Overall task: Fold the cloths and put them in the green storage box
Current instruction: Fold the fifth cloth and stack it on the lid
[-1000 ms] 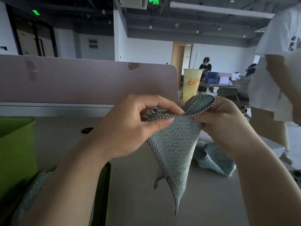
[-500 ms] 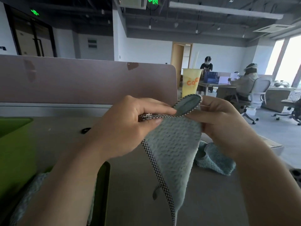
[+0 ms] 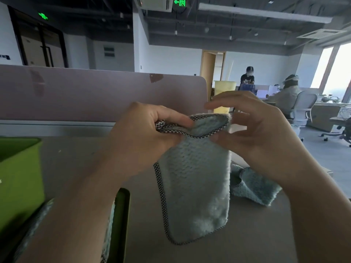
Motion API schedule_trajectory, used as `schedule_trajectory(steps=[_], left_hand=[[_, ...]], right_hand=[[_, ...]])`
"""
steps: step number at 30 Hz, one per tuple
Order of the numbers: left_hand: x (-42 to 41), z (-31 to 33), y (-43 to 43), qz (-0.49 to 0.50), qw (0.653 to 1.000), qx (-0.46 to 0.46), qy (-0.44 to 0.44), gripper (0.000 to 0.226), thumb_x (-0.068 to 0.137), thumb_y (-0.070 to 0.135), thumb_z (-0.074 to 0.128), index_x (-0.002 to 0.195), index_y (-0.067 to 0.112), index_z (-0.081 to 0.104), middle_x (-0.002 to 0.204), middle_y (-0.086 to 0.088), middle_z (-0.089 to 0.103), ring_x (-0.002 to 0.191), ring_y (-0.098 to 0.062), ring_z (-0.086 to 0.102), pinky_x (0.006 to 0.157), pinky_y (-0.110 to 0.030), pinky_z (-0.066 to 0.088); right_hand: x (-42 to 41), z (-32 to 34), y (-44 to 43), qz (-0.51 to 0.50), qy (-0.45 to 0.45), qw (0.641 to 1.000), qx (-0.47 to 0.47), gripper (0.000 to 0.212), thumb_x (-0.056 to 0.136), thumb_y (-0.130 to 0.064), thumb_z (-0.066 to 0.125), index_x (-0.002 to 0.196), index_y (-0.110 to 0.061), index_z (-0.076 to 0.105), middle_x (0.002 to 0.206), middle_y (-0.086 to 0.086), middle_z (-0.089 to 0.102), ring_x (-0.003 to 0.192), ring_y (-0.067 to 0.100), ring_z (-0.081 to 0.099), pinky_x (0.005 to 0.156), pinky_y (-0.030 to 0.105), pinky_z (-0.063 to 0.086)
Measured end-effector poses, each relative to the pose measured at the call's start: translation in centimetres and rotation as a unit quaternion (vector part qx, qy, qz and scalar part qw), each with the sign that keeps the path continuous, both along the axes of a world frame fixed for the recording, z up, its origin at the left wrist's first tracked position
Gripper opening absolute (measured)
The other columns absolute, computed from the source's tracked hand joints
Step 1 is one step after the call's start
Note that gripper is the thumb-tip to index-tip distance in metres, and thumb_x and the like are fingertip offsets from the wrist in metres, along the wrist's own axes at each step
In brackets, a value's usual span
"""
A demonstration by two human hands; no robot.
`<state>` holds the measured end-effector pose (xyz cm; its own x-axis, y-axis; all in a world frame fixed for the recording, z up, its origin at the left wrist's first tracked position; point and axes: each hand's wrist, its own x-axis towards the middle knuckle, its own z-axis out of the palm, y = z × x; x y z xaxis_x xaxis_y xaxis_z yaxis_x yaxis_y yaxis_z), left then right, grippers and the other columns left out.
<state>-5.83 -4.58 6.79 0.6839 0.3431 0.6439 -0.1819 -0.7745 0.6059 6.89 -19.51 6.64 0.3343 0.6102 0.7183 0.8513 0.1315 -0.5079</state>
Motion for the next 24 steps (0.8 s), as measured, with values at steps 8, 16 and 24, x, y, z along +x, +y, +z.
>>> schedule_trajectory(steps=[8,16,24], left_hand=[[-0.50,0.48,-0.48,-0.006,1.000,-0.019,-0.012,0.014,0.069,0.029,0.078,0.067,0.041,0.071,0.069,0.028,0.070,0.071,0.003,0.067,0.061,-0.009,0.047],[-0.22,0.37,-0.31,-0.032,0.993,-0.102,-0.040,0.021,0.061,0.029,0.083,0.077,0.032,0.071,0.071,0.011,0.069,0.066,-0.005,0.062,0.067,-0.025,0.049],[-0.63,0.59,-0.08,-0.141,0.963,-0.226,-0.048,0.045,0.049,0.009,0.075,0.090,0.025,0.068,0.081,-0.001,0.075,0.080,-0.019,0.072,0.073,-0.023,0.057]], right_hand=[[-0.56,0.20,0.14,-0.040,-0.015,0.999,-0.018,0.010,0.066,-0.036,0.074,0.074,-0.032,0.072,0.100,-0.012,0.068,0.095,0.010,0.064,0.082,0.035,0.055],[-0.15,0.19,-0.51,-0.073,-0.014,0.997,-0.022,0.007,0.070,-0.029,0.075,0.069,-0.027,0.068,0.082,-0.002,0.072,0.075,0.015,0.069,0.079,0.039,0.057],[-0.32,0.47,-0.66,-0.127,-0.005,0.992,-0.018,0.014,0.063,-0.040,0.068,0.070,-0.029,0.070,0.073,-0.003,0.072,0.070,0.013,0.068,0.076,0.039,0.057]])
